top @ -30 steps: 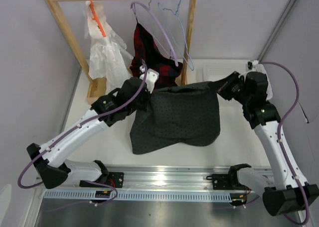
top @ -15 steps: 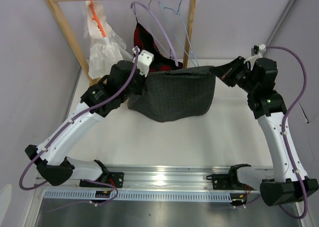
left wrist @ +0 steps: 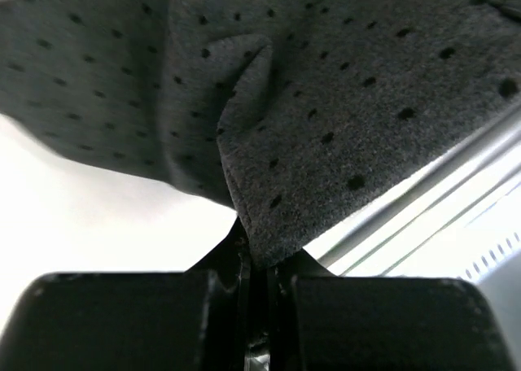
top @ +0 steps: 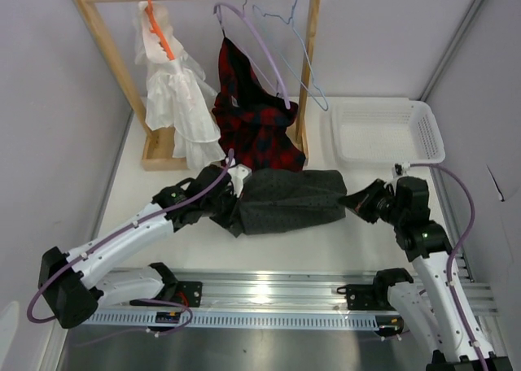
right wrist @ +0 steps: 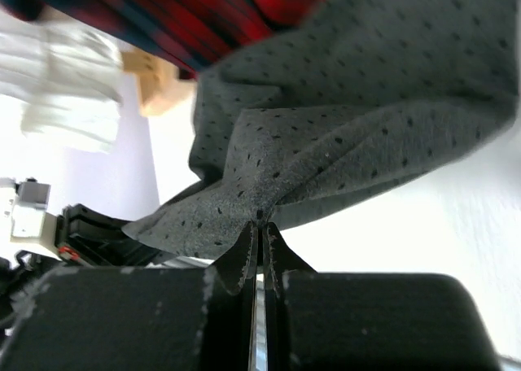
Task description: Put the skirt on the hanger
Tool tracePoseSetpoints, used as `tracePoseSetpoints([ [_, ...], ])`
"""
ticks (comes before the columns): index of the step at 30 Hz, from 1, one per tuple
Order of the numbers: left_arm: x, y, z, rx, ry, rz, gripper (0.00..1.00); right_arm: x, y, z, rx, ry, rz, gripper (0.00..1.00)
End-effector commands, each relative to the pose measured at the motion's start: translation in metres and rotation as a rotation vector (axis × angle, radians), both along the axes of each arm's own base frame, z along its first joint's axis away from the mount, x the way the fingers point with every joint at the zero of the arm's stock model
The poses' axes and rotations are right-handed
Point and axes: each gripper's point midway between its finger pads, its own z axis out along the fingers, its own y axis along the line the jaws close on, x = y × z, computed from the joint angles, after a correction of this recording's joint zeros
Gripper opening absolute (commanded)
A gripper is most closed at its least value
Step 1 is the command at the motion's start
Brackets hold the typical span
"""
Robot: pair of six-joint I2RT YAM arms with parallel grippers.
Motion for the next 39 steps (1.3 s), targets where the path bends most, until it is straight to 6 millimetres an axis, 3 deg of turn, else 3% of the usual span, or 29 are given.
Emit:
tracePoseSetpoints([
  [1,-0.014,-0.004,-0.013,-0.047,0.091,0.034,0.05,-0.006,-0.013,-0.029,-0.031,0.049,-0.066,0.0],
  [4,-0.024,-0.013,-0.027,-0.008,0.139,-0.007,0.14,-0.01,-0.016,-0.051,-0.057,0.098,-0.073,0.0],
  [8,-0.015,-0.015,-0.054,0.094,0.175,0.003,0.21,0.002,-0.021,-0.07,-0.103,0.12,-0.084,0.0],
  [12,-0.004,-0.018,-0.063,0.143,0.163,-0.005,0.37,0.02,-0.03,-0.087,-0.153,0.149,-0.111,0.0],
  [13,0.002,-0.02,-0.057,0.15,0.143,-0.003,0.43,0.024,-0.032,-0.093,-0.161,0.168,-0.118,0.0],
  [17,0.015,-0.011,-0.055,0.233,0.099,-0.009,0.49,0.043,-0.044,-0.097,-0.172,0.161,-0.161,0.0],
  [20,0.016,-0.01,-0.054,0.246,0.091,-0.027,0.43,0.054,-0.048,-0.092,-0.165,0.143,-0.167,0.0],
  [22,0.016,-0.015,-0.057,0.22,0.101,-0.045,0.25,0.06,-0.045,-0.088,-0.151,0.136,-0.151,0.0],
  [26,0.012,-0.027,-0.061,0.163,0.128,-0.09,0.01,0.067,-0.04,-0.082,-0.127,0.124,-0.14,0.0],
  [30,0.018,-0.014,-0.056,0.206,0.098,-0.052,0.0,0.068,-0.042,-0.069,-0.144,0.104,-0.136,0.0],
  [32,0.027,0.007,-0.043,0.271,0.05,0.013,0.0,0.067,-0.04,-0.059,-0.135,0.091,-0.125,0.0],
  [34,0.037,0.018,-0.02,0.286,-0.006,0.066,0.0,0.07,-0.038,-0.027,-0.124,0.026,-0.122,0.0],
  [35,0.038,0.025,-0.003,0.278,-0.043,0.084,0.0,0.072,-0.037,-0.013,-0.116,-0.002,-0.118,0.0],
  [36,0.053,0.027,0.029,0.248,-0.125,0.13,0.0,0.075,-0.038,0.001,-0.115,-0.033,-0.122,0.0],
  [37,0.058,0.032,0.044,0.242,-0.163,0.151,0.0,0.081,-0.038,0.031,-0.118,-0.08,-0.123,0.0],
  [38,0.061,0.039,0.06,0.236,-0.197,0.175,0.0,0.085,-0.039,0.045,-0.128,-0.106,-0.12,0.0],
  [39,0.077,0.045,0.099,0.204,-0.287,0.236,0.0,0.089,-0.038,0.058,-0.128,-0.129,-0.119,0.0],
])
